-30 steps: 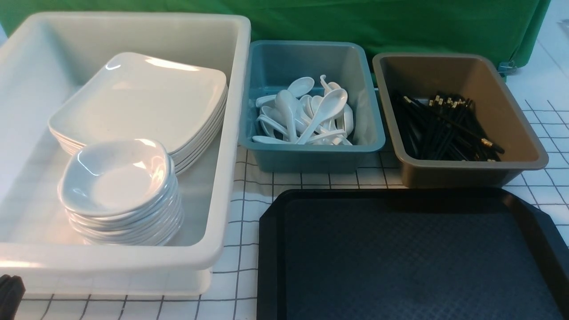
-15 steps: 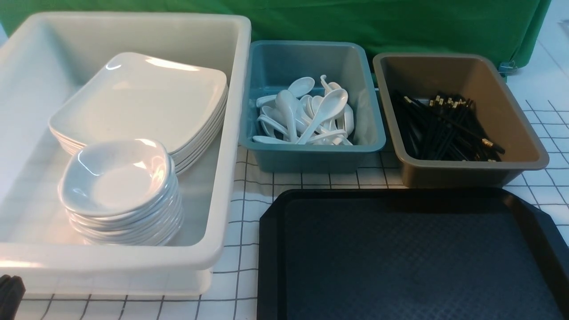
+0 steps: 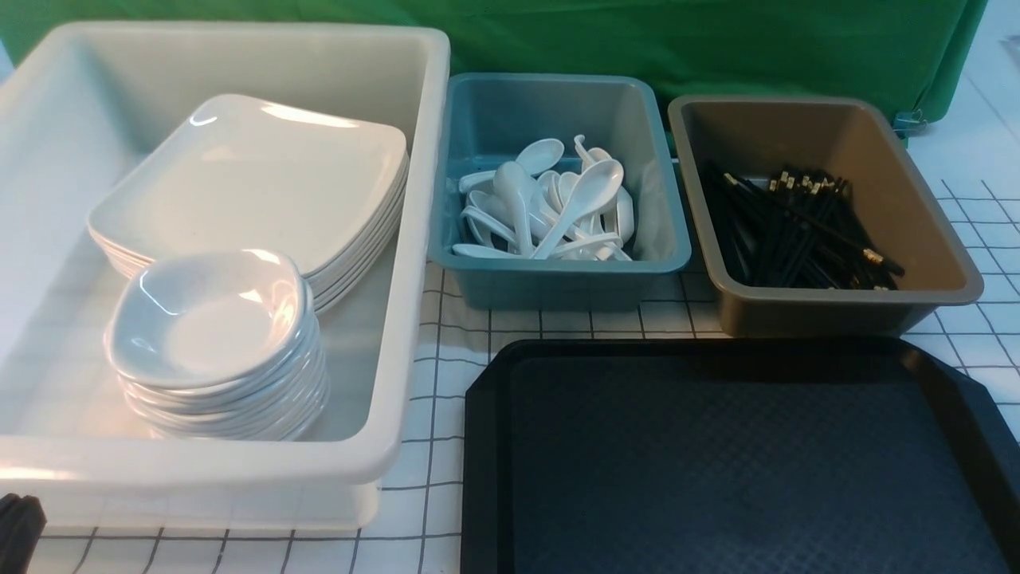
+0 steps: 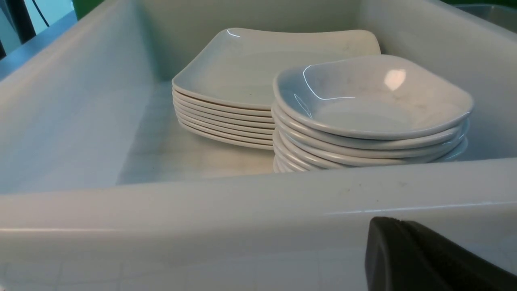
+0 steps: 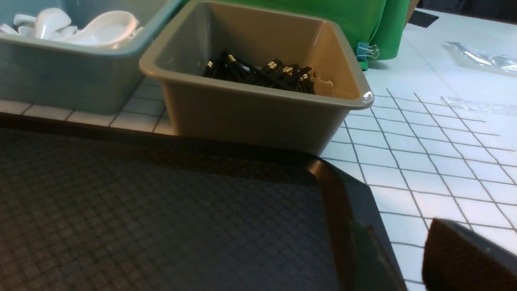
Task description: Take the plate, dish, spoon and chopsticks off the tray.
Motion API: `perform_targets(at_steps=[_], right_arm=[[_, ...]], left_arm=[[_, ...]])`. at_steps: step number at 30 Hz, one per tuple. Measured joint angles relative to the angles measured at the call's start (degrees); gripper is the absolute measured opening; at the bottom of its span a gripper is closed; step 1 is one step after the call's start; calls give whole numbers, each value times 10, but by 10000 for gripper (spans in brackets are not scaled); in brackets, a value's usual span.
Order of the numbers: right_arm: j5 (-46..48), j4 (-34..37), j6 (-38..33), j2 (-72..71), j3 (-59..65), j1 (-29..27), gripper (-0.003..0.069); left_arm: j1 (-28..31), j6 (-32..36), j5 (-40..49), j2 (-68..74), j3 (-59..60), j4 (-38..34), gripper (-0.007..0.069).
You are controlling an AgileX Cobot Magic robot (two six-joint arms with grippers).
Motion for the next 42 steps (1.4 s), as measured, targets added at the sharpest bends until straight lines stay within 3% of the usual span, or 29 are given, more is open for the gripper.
perform_targets(at_steps=[42], right_arm=[[2,0,-1,0,0,0,242]], left_arm=[[0,9,0,0,0,0,5]])
